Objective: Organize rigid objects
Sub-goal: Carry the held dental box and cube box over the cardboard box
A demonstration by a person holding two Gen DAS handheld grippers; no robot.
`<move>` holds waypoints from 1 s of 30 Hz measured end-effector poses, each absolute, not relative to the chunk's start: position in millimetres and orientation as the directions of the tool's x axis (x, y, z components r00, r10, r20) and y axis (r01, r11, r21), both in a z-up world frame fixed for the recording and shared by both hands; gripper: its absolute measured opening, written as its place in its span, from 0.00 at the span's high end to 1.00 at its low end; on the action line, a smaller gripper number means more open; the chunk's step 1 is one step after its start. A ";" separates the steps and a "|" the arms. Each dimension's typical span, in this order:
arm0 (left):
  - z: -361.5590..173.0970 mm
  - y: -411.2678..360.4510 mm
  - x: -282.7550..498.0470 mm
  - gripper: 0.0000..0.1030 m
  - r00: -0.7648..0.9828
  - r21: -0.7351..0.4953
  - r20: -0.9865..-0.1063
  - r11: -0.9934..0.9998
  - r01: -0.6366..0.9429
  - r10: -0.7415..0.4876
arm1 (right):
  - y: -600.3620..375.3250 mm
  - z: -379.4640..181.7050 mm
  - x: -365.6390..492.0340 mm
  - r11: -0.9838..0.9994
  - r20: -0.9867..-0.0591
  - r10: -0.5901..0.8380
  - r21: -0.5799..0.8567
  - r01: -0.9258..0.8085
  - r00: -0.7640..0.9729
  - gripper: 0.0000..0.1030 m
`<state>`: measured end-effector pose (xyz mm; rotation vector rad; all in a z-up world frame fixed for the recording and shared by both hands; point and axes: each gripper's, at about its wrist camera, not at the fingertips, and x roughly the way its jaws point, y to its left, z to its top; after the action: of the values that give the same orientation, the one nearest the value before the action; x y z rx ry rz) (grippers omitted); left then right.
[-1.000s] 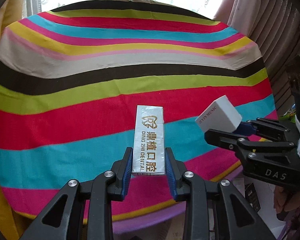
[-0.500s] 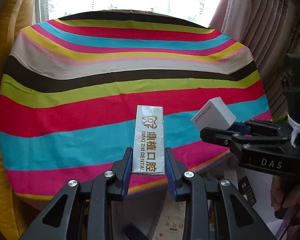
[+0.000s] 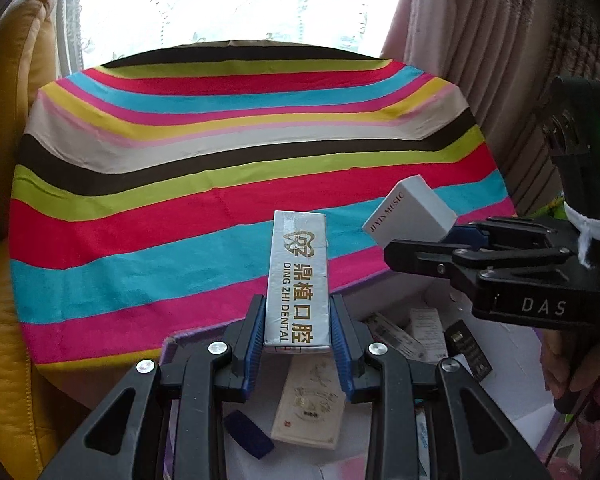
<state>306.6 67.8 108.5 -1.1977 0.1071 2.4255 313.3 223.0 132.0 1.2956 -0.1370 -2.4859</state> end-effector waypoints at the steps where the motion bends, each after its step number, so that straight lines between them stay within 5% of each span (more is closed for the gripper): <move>1: 109.9 69.5 309.9 0.69 -0.537 -0.112 -0.771 -0.903 -0.415 0.343 | 224.0 133.9 317.4 -0.939 -0.777 -0.336 0.234 0.251 -0.533 0.58; 30: 106.2 78.8 394.7 0.69 -0.516 -0.030 -0.784 -0.852 -0.522 0.344 | 225.1 147.1 431.7 -0.935 -0.779 -0.304 0.135 0.327 -0.549 0.58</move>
<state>394.7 78.8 106.2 -1.1516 0.2872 2.3526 431.7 225.1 147.1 1.2434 0.0368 -2.4868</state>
